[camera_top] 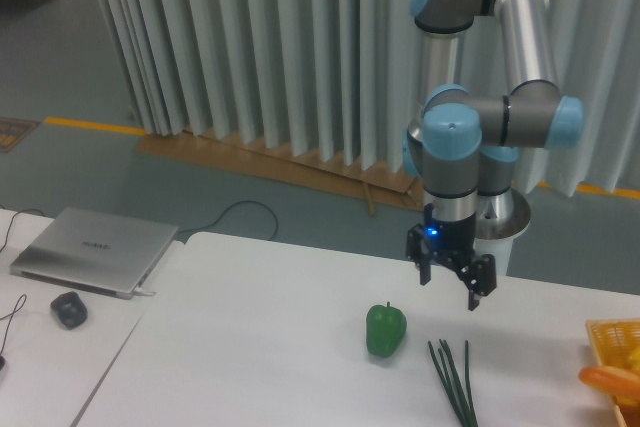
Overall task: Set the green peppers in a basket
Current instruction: 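Move the gripper over the green pepper and lower toward it, then lower the gripper around the green pepper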
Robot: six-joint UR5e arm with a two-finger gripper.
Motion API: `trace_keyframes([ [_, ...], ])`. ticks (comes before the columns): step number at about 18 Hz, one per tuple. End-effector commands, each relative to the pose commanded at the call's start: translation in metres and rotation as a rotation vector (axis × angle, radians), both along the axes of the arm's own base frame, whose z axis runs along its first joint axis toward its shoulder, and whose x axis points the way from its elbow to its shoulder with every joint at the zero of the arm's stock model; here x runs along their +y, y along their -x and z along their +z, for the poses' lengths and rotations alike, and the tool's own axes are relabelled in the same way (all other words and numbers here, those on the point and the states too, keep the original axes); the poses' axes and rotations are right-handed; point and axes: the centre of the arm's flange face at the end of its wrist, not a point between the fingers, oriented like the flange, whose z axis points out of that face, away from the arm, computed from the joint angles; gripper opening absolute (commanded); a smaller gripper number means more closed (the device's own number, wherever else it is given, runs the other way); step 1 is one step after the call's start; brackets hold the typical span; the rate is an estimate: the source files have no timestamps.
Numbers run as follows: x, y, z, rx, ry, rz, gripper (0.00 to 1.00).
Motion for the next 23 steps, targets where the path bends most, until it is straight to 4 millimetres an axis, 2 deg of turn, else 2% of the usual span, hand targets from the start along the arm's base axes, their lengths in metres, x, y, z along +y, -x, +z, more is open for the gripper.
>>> trace_keyframes([
  [4, 0.021, -0.013, -0.036, 0.033, 0.052, 0.022, 1.0],
  [9, 0.018, -0.017, -0.047, 0.033, 0.054, 0.03, 1.0],
  [12, 0.001, -0.025, -0.057, 0.031, 0.055, 0.042, 1.0],
  [16, -0.001, -0.027, -0.069, 0.035, 0.077, 0.049, 1.0],
  [18, 0.001, -0.027, -0.074, 0.036, 0.075, 0.062, 1.0],
  [21, 0.01, -0.047, -0.083, 0.054, 0.089, 0.059, 1.0],
  [23, 0.02, -0.05, -0.092, 0.077, 0.082, 0.103, 1.0],
])
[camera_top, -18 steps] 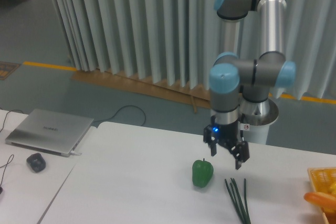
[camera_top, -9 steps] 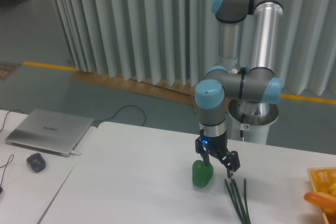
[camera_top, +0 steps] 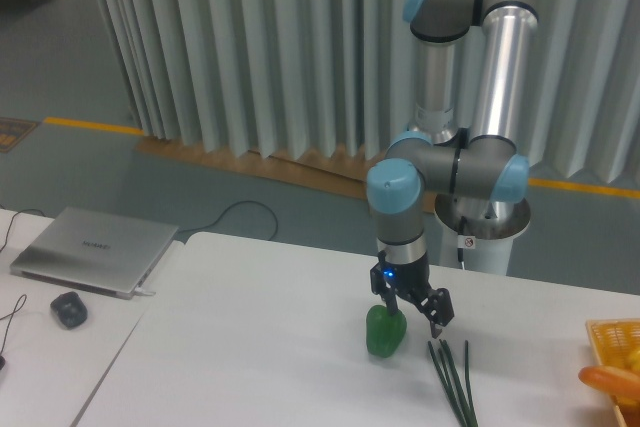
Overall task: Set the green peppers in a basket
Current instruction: 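Lower the gripper around the green pepper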
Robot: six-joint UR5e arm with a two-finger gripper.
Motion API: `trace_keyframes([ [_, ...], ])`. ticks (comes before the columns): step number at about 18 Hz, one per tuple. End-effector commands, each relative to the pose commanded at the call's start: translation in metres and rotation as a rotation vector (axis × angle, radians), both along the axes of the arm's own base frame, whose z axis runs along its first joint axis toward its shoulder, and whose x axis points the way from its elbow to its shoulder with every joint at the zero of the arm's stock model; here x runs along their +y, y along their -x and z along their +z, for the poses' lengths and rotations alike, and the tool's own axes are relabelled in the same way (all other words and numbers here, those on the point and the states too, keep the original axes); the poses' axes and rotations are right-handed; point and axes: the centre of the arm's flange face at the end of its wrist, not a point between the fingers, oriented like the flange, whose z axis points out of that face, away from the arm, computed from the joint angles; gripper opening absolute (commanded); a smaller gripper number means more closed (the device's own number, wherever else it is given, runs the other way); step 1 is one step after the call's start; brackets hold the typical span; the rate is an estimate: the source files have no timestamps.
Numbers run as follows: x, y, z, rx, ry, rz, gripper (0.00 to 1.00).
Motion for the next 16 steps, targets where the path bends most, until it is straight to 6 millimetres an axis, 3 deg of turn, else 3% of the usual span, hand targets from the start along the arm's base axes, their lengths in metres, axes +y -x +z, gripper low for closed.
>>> trace_keyframes([
  [6, 0.004, -0.02, -0.013, 0.013, 0.021, -0.001, 1.0],
  [11, 0.002, -0.042, -0.008, 0.018, 0.009, -0.01, 1.0],
  [16, 0.006, -0.048, -0.012, 0.018, 0.008, 0.0, 1.0],
])
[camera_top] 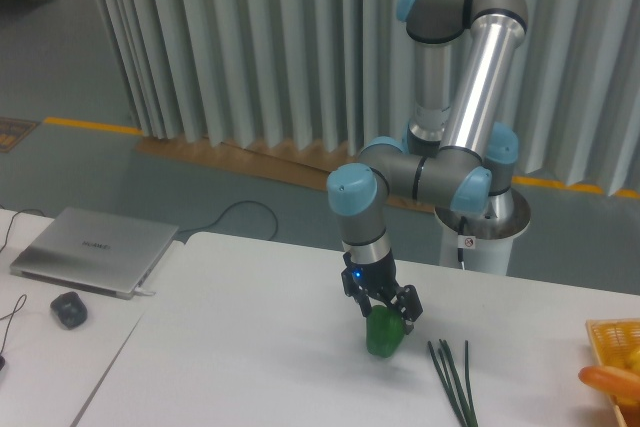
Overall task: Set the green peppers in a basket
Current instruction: 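Lower the gripper around the green pepper, then close the gripper on the green pepper's stem end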
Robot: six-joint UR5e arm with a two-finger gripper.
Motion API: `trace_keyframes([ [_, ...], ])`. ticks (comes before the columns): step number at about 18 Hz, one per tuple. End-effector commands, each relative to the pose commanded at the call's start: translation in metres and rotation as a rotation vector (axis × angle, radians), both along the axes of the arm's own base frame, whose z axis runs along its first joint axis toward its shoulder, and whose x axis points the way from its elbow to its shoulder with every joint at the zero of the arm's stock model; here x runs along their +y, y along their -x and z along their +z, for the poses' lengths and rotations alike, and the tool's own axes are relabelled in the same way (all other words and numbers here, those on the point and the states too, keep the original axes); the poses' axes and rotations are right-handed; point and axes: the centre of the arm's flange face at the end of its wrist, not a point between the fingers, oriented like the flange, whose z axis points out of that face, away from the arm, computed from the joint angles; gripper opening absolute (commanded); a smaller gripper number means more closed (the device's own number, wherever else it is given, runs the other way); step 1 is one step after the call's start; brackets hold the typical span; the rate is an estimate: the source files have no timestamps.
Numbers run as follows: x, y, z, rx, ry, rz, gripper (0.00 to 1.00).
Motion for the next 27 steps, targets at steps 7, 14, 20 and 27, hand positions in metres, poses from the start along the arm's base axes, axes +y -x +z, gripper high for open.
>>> trace_keyframes([
  [7, 0.001, 0.0, -0.028, 0.016, 0.034, 0.006, 1.0],
  [14, -0.009, -0.003, -0.041, 0.006, 0.061, 0.006, 1.0],
  [20, -0.017, -0.021, -0.027, 0.018, 0.04, 0.01, 1.0],
  [27, -0.01, -0.012, -0.04, 0.03, 0.061, 0.026, 1.0],
])
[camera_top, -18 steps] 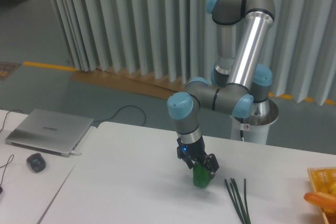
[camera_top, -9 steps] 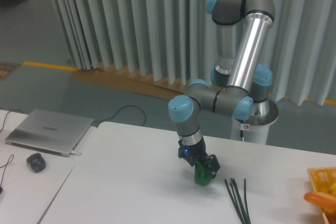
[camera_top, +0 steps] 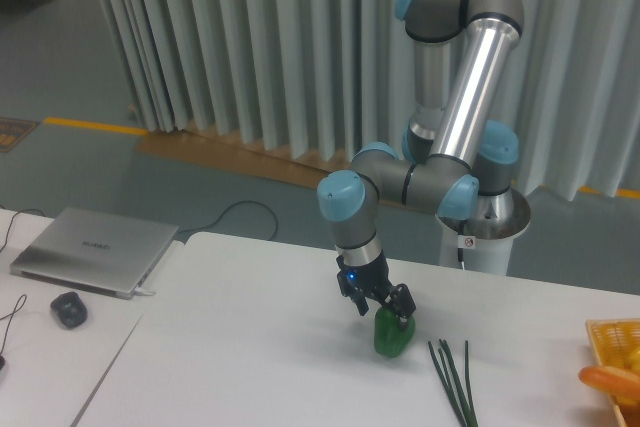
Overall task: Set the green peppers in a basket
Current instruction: 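Close the gripper on the green pepper's stem end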
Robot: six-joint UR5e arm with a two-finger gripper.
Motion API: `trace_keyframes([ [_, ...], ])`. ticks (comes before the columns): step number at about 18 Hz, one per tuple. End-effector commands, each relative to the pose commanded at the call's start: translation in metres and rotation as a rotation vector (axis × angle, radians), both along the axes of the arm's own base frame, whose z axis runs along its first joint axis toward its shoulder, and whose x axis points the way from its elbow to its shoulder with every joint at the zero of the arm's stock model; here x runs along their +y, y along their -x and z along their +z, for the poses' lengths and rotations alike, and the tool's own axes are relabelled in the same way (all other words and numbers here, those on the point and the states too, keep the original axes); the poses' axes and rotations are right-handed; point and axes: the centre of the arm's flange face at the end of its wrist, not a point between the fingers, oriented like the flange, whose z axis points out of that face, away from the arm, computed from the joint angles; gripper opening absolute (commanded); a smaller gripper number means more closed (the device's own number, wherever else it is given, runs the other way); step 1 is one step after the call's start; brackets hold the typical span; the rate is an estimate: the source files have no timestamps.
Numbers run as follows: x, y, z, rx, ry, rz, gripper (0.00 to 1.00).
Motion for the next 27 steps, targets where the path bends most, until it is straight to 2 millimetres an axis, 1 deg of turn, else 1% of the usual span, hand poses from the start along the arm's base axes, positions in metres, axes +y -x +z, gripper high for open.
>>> trace_keyframes([
  [7, -0.001, 0.005, -0.002, -0.001, 0.006, 0.005, 1.0],
  [11, 0.003, 0.01, -0.017, 0.002, 0.024, 0.003, 1.0],
  [12, 0.002, 0.017, -0.018, 0.011, 0.026, 0.014, 1.0],
  [14, 0.003, 0.019, -0.023, 0.012, 0.035, 0.015, 1.0],
  [15, 0.002, 0.02, -0.022, 0.012, 0.033, 0.016, 1.0],
  [16, 0.004, 0.027, -0.016, 0.018, 0.02, 0.026, 1.0],
  [17, 0.007, 0.037, -0.003, 0.025, -0.005, 0.04, 1.0],
  [18, 0.012, 0.042, 0.005, 0.027, -0.021, 0.042, 1.0],
  [19, 0.011, 0.049, 0.008, 0.028, -0.021, 0.04, 1.0],
  [20, 0.008, 0.049, 0.004, 0.023, -0.004, 0.019, 1.0],
  [21, 0.008, 0.051, 0.004, 0.021, -0.003, 0.012, 1.0],
  [23, 0.011, 0.056, 0.021, 0.035, -0.033, 0.018, 1.0],
  [24, 0.008, 0.054, 0.03, 0.042, -0.047, 0.017, 1.0],
  [25, 0.005, 0.051, 0.03, 0.04, -0.046, 0.014, 1.0],
  [27, 0.003, 0.053, 0.024, 0.036, -0.037, 0.017, 1.0],
])
